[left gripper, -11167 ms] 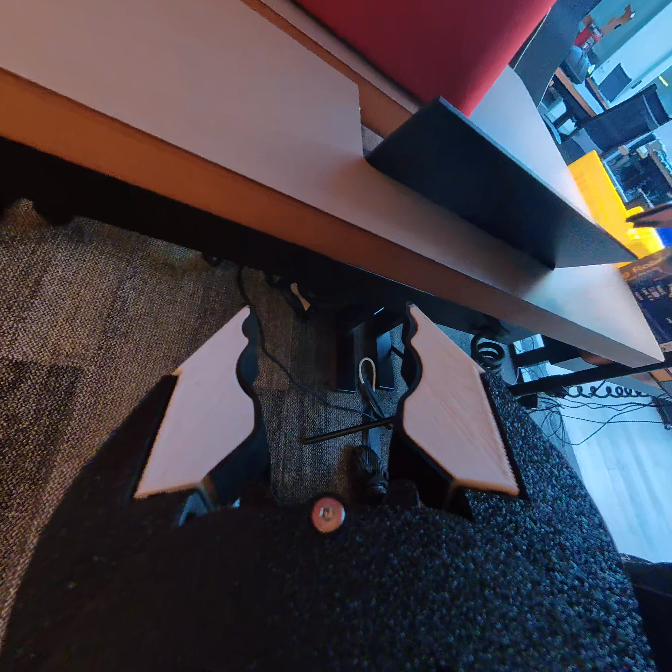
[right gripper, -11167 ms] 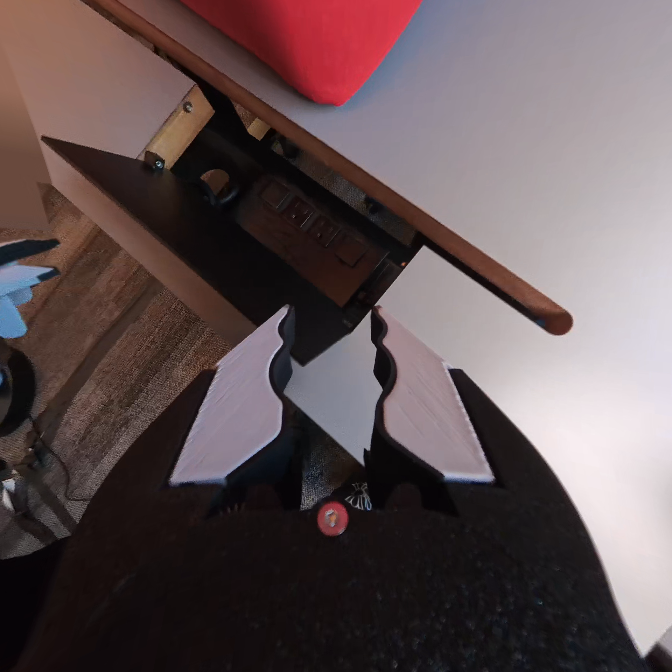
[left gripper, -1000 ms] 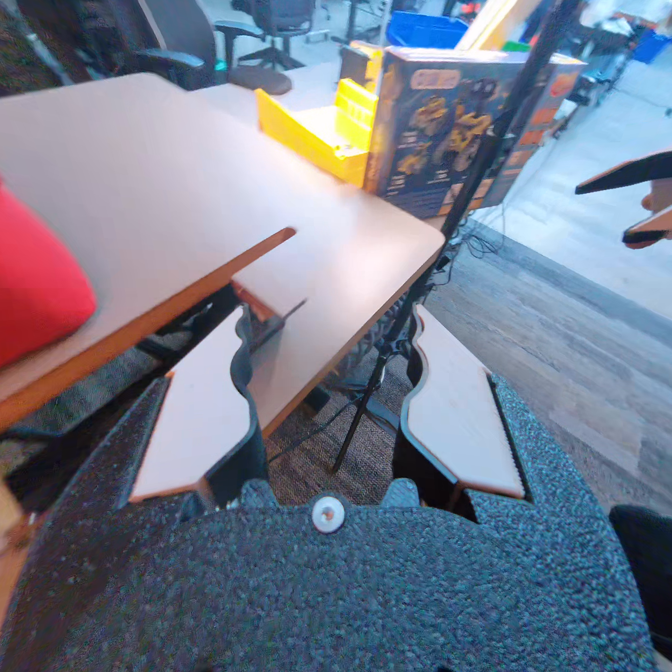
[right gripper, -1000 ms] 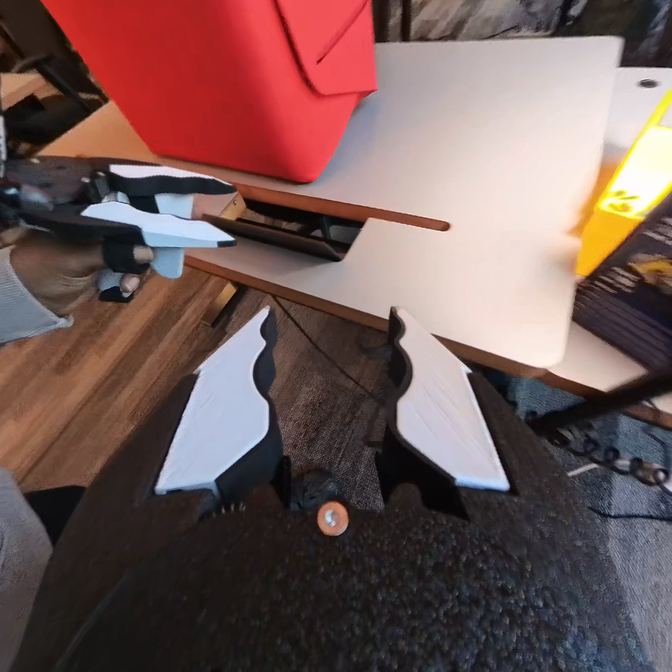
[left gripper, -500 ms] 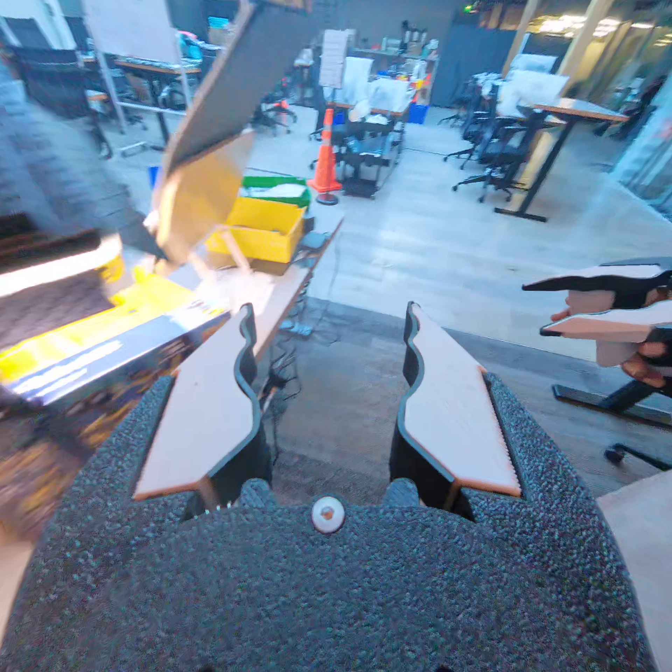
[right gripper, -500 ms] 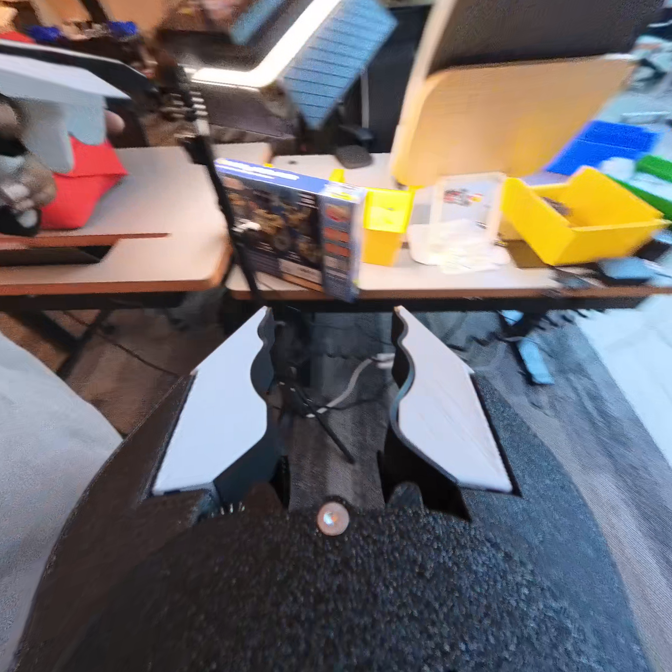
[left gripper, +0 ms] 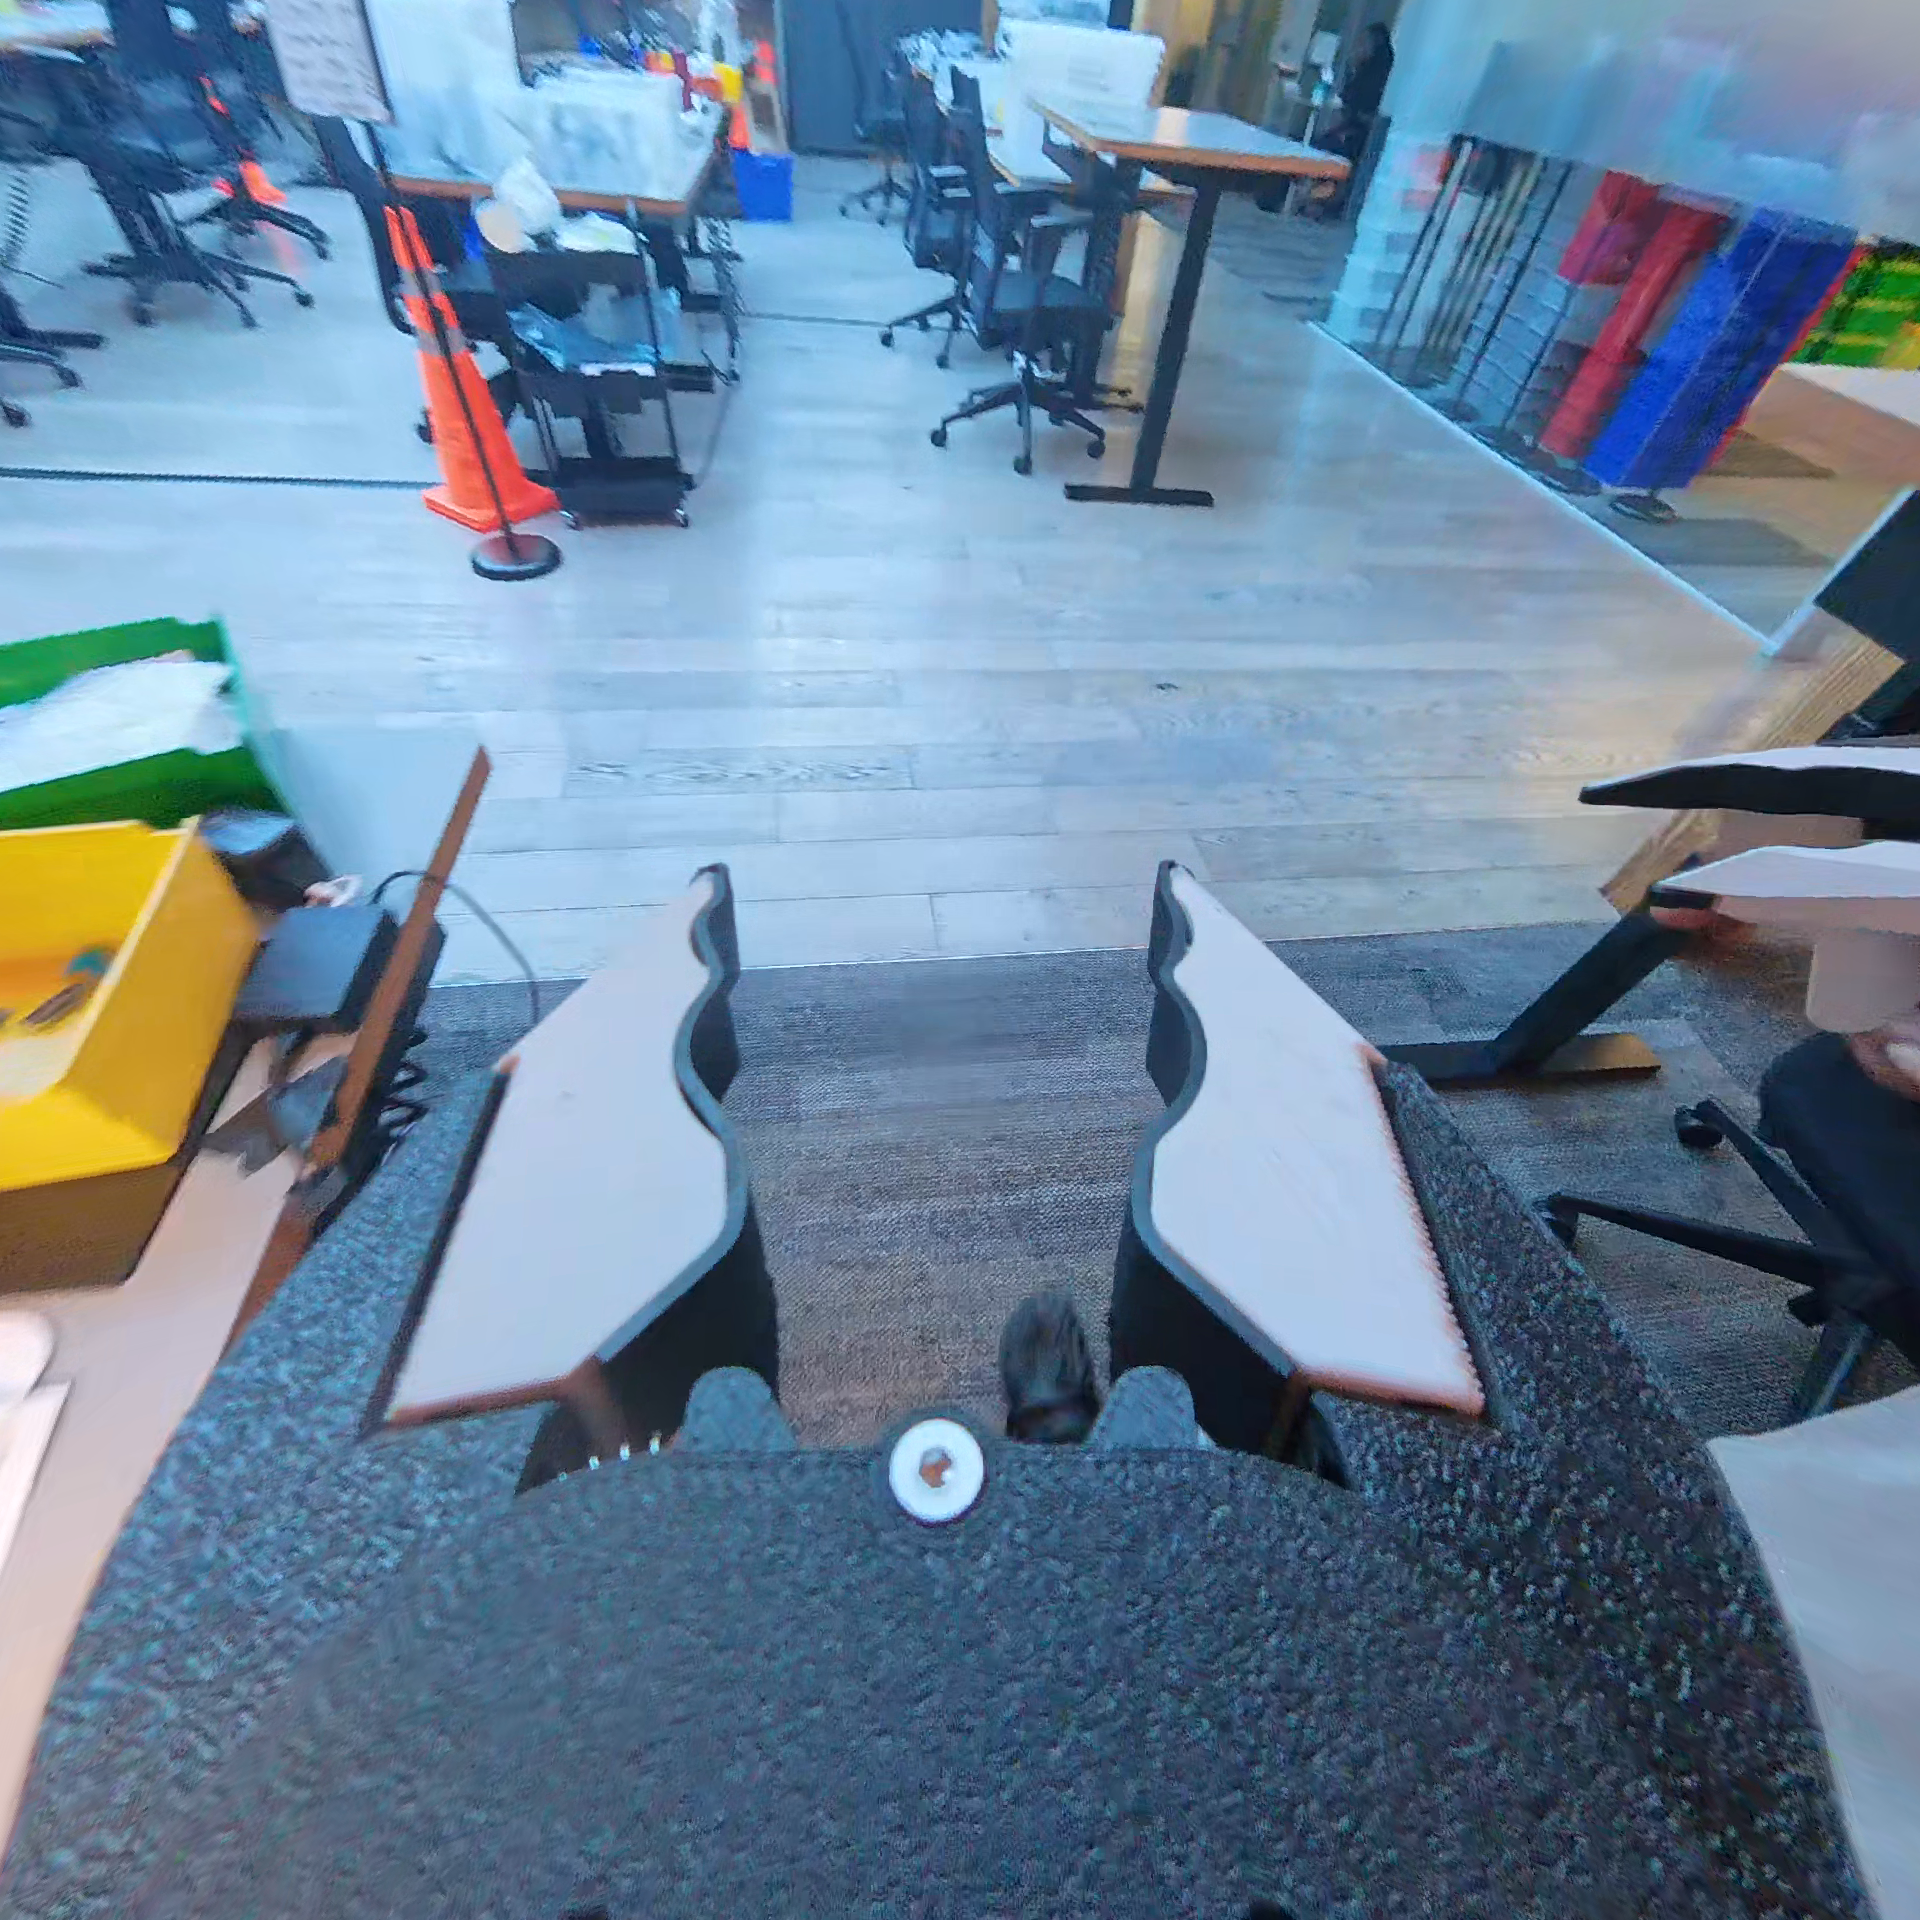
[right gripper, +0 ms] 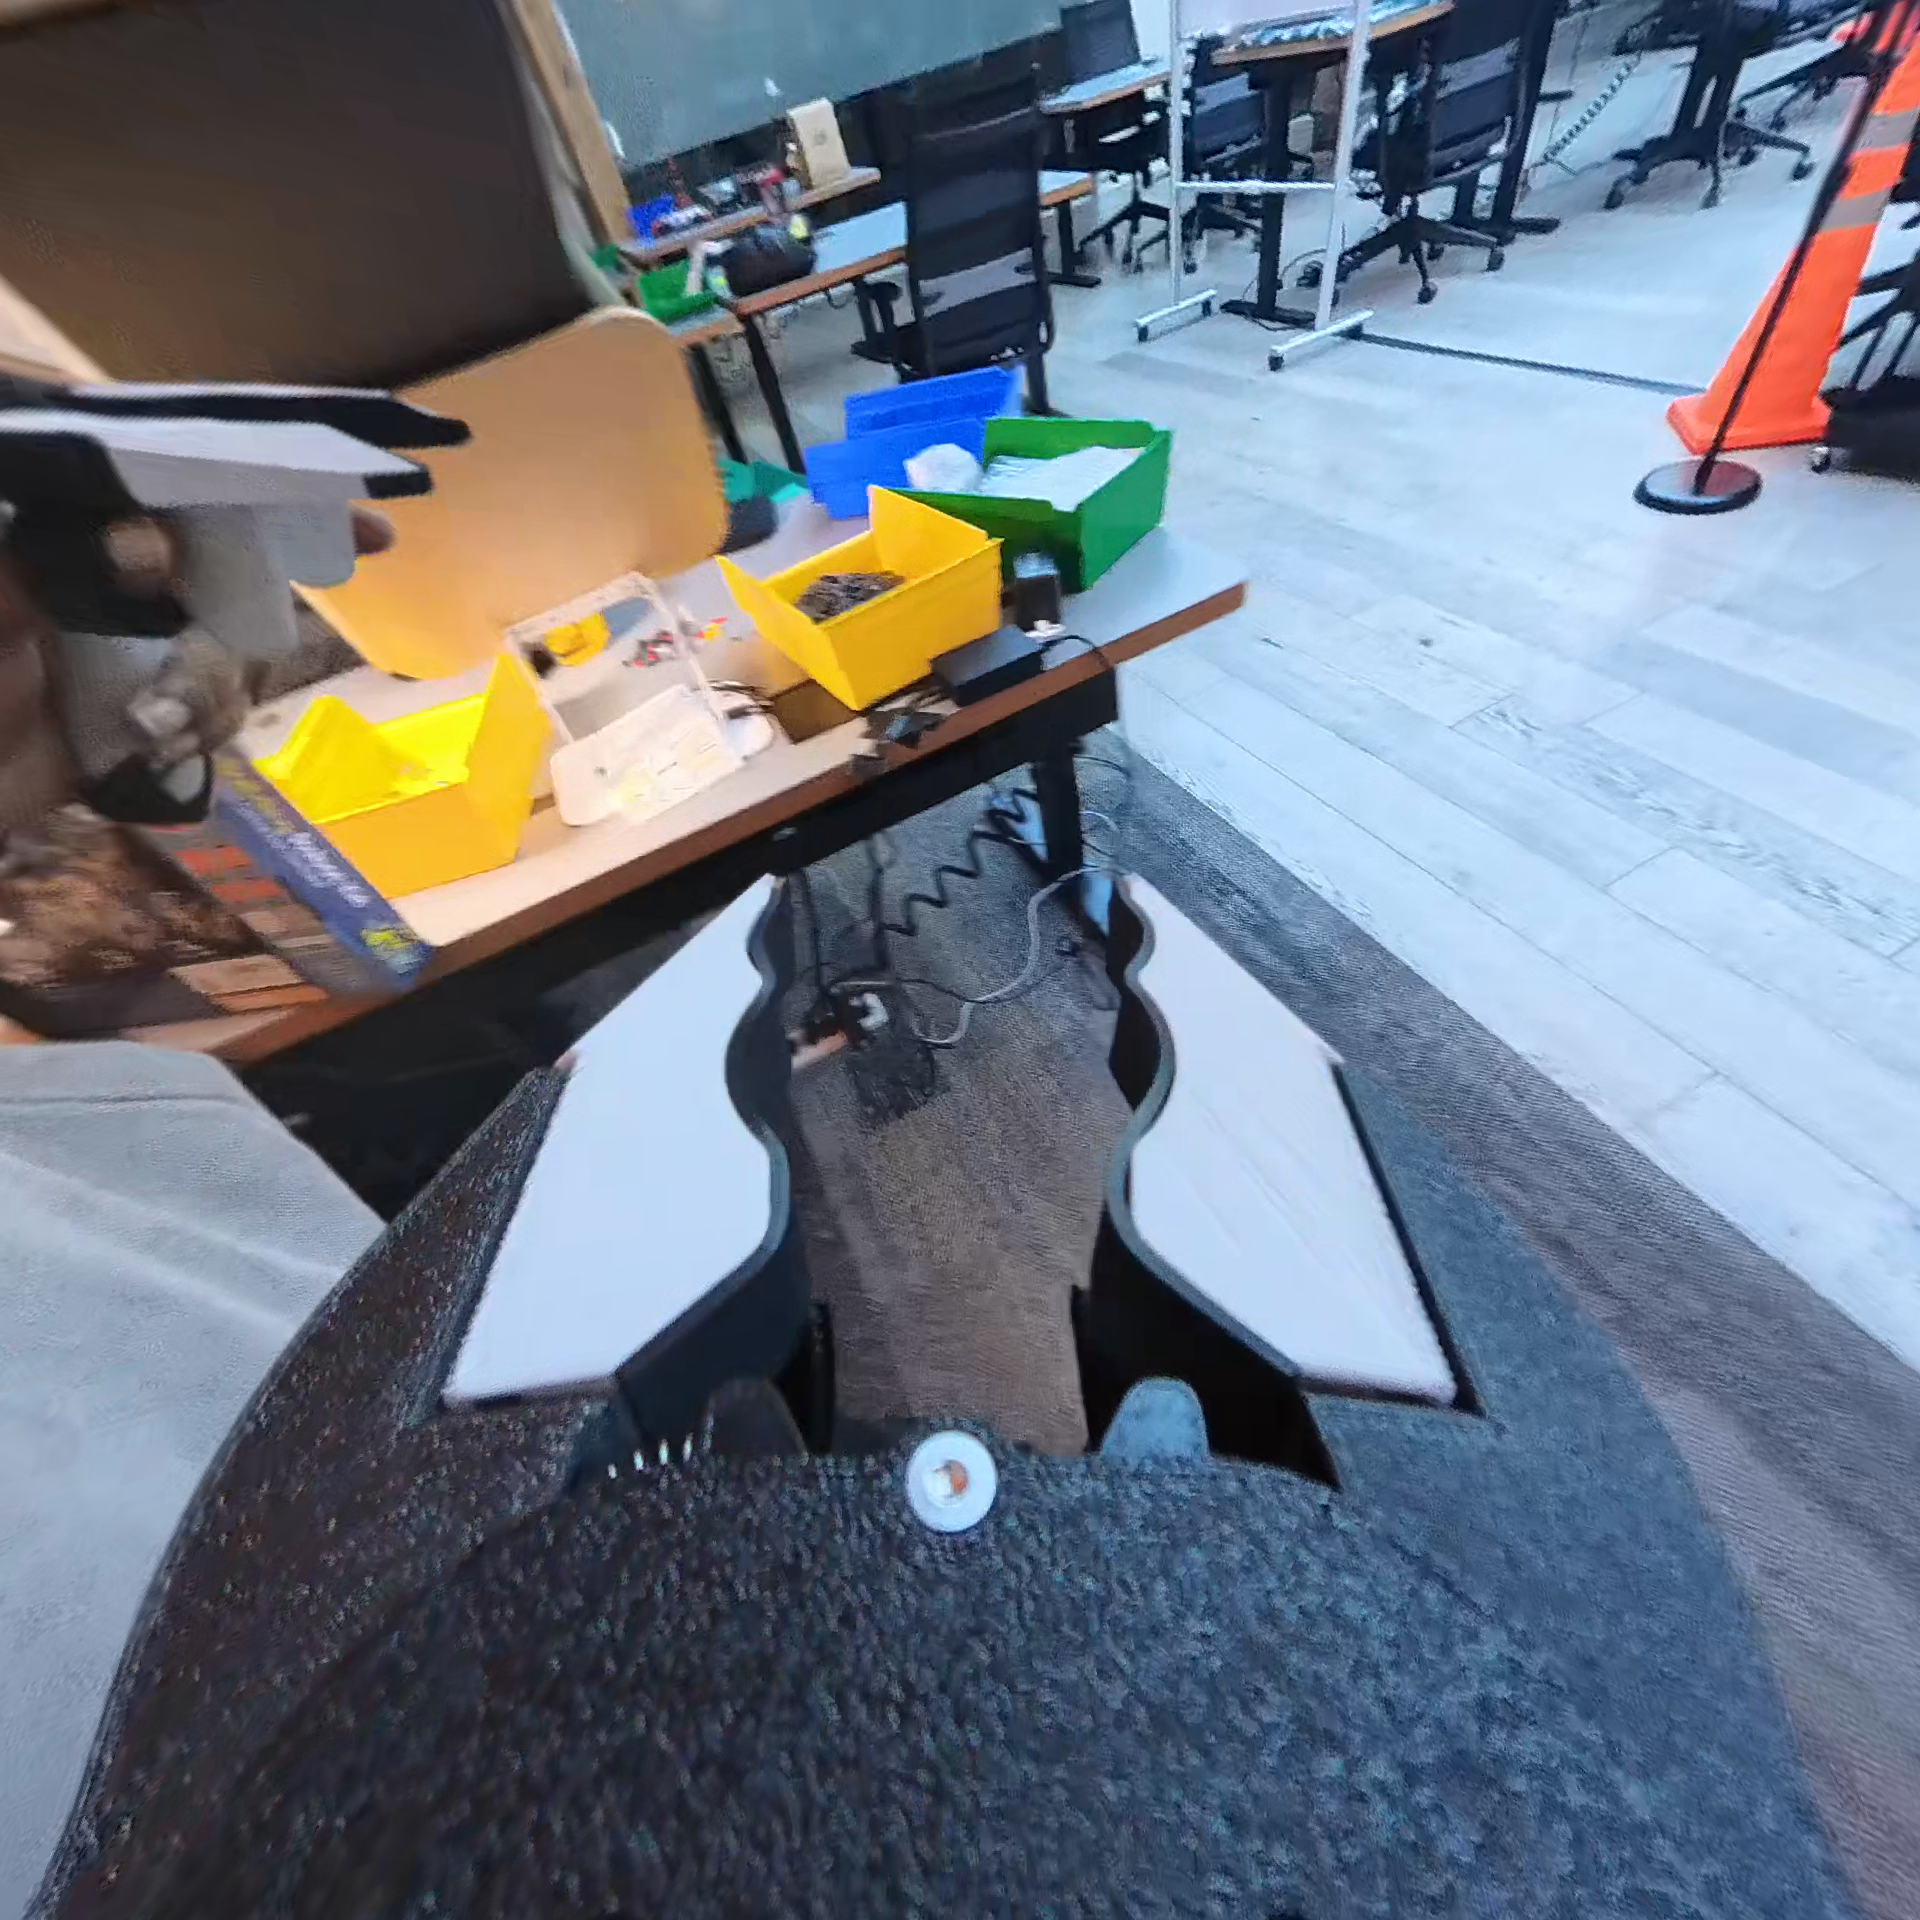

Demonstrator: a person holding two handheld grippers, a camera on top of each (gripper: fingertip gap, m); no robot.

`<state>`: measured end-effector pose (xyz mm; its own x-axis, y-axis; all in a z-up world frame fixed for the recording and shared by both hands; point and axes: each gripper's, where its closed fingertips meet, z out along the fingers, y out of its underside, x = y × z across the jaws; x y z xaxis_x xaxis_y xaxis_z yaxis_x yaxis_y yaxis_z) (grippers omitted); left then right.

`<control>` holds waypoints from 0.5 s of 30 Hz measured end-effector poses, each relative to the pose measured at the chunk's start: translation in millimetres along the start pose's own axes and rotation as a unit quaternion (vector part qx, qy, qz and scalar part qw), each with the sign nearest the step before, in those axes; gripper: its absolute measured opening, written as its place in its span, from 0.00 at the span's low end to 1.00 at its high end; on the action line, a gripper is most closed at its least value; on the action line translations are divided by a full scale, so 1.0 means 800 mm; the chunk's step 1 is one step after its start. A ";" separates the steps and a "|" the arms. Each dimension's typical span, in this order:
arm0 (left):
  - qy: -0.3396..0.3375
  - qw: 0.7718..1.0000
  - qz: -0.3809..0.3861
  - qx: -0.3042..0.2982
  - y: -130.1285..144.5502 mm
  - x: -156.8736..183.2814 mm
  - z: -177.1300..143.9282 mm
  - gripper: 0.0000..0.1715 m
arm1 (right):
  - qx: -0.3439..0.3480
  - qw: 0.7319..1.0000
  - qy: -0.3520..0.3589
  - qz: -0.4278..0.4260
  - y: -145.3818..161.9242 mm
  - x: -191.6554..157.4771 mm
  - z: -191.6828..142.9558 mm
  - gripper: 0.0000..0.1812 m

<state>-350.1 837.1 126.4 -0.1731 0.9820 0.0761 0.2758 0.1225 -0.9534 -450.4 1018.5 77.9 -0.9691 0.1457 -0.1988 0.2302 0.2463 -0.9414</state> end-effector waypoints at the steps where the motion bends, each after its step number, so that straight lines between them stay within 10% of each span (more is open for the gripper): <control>1: 0.009 1.000 0.001 -0.006 -0.002 -0.003 0.046 0.46 | -0.007 1.000 0.010 -0.011 -0.001 0.035 0.011 0.32; 6: 0.058 0.998 -0.011 -0.008 -0.043 -0.011 0.317 0.46 | -0.074 0.993 0.065 -0.060 -0.018 0.237 0.051 0.33; 15: 0.136 0.987 -0.039 0.080 -0.281 -0.001 0.676 0.47 | -0.092 0.981 0.164 -0.041 -0.140 0.548 0.078 0.33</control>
<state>-923.4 731.1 183.1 0.0779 0.9753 0.2068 0.1156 0.1972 -0.9735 -906.2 994.7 79.0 -0.9114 0.4115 0.0019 0.1941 0.4340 -0.8798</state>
